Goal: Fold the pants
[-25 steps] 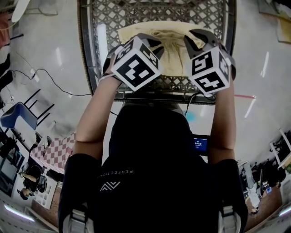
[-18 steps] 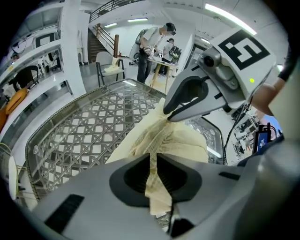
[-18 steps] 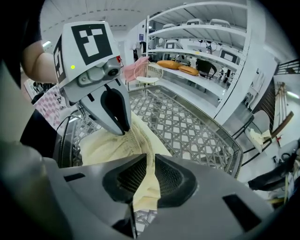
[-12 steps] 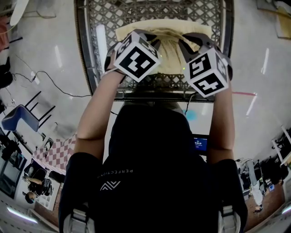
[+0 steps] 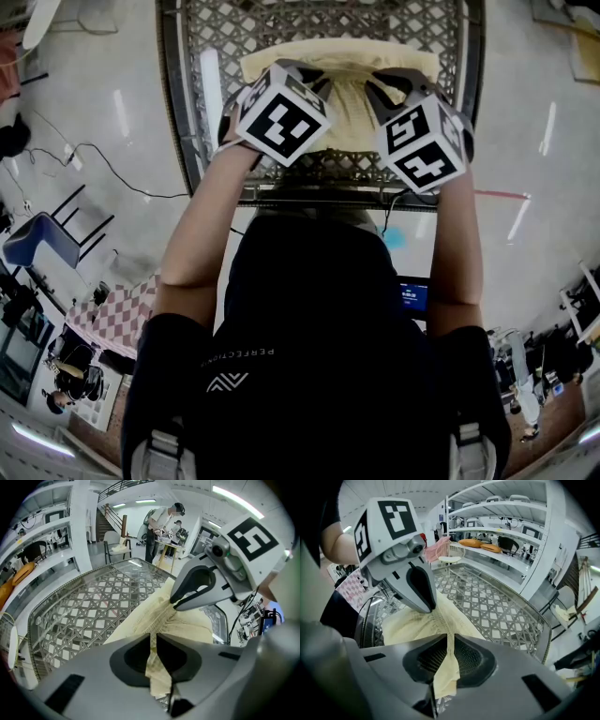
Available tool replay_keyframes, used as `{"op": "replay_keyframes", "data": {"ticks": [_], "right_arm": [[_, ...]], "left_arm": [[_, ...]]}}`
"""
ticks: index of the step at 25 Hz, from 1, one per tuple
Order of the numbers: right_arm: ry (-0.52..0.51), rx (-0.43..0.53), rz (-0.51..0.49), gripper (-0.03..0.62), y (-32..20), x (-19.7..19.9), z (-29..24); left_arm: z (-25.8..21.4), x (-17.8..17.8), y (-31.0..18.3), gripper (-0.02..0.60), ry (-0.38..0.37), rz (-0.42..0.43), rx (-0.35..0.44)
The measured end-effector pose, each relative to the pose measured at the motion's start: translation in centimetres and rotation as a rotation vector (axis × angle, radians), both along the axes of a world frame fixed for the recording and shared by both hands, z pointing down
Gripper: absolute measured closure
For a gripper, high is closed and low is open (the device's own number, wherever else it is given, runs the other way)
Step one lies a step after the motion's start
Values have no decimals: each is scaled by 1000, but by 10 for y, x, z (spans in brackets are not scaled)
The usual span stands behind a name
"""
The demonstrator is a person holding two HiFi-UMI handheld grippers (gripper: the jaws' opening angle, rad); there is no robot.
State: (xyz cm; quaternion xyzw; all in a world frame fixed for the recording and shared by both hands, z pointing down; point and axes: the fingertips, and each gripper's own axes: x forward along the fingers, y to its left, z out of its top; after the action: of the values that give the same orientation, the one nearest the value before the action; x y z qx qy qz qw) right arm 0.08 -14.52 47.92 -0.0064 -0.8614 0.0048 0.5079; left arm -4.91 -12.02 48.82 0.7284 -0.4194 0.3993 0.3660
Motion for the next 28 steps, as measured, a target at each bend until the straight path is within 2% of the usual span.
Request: {"op": "replay_keyframes", "data": {"ticks": [6,11,16,22,28], "right_arm": [[3,19,37,531,-8,1,5],[-24,-5,44,543,0,5,-7],[-38,-1,95,548,6,13,-14],[-56,21,157,551,19,23,-28],[-109,19,277,551,44,48,-31]], "left_arm": [[-5,1,3,552,7,-1,18],[-20,8,3,565,72,-44,61],[-26,11,10,566,32,-51,90],[-43,10,18,568,52,-177,152],[-47,24,52,568,45,-260,213]]}}
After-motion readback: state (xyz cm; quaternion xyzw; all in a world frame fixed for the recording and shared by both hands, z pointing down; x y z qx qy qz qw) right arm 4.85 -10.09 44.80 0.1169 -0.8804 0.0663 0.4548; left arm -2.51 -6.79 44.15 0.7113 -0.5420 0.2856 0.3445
